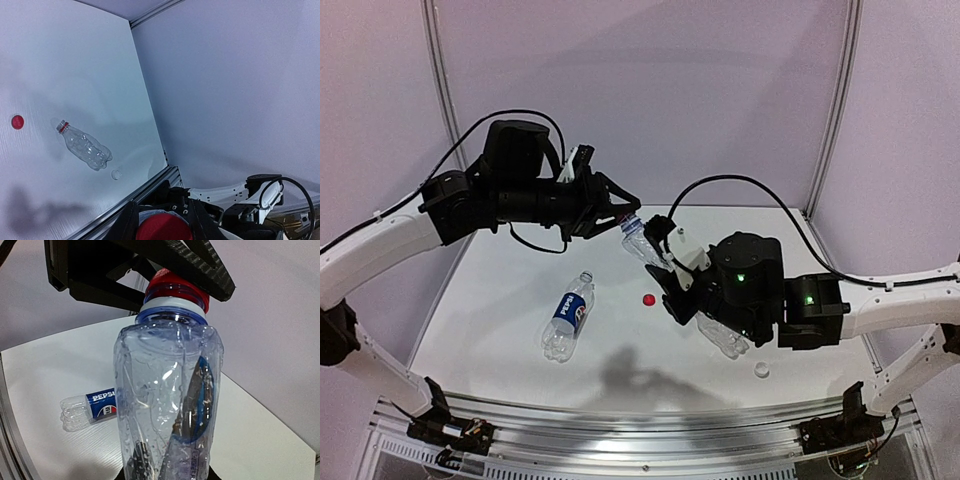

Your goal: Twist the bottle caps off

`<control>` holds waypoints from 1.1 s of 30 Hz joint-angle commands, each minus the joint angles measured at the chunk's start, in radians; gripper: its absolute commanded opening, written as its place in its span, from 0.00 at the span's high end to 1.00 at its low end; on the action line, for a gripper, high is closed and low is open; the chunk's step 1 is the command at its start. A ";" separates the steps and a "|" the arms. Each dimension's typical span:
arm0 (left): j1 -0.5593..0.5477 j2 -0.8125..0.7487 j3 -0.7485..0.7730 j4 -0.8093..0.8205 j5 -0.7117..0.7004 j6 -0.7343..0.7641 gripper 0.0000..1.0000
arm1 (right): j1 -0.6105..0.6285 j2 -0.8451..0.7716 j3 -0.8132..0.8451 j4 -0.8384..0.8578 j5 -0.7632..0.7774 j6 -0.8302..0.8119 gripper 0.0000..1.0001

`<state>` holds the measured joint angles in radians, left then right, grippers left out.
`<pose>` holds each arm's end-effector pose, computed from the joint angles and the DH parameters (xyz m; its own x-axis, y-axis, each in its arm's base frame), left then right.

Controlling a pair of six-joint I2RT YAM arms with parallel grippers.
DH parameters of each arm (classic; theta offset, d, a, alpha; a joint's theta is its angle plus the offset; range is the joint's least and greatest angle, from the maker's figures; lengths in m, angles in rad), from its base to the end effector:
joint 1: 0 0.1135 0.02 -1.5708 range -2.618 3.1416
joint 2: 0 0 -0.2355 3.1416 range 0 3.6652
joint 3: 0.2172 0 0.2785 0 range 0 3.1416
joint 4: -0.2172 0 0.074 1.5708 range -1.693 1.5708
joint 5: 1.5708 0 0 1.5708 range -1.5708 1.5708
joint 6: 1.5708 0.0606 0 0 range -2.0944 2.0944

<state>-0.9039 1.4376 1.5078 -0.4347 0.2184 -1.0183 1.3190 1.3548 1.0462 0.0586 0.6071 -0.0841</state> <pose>0.2249 -0.3069 0.3784 -0.8753 -0.2316 -0.4246 0.2806 0.4719 -0.8358 0.1249 0.3466 0.2875 -0.0062 -0.3009 -0.9536 -0.6605 0.7172 -0.2220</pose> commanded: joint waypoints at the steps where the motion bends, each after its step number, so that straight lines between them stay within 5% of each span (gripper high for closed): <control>1: -0.012 -0.023 -0.043 0.029 0.045 0.011 0.61 | 0.009 -0.032 -0.010 0.133 -0.108 0.015 1.00; 14: -0.032 -0.082 -0.068 0.088 0.018 0.069 0.35 | 0.008 -0.028 -0.009 0.155 -0.116 0.022 1.00; 33: 0.043 -0.222 -0.239 0.116 -0.048 0.048 0.59 | 0.008 -0.058 -0.047 0.139 -0.116 0.065 1.00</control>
<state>-0.9154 1.2583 1.3048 -0.2832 0.2180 -0.9710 1.3201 1.3476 1.0248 0.1738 0.4671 -0.0589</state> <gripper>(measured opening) 0.426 0.243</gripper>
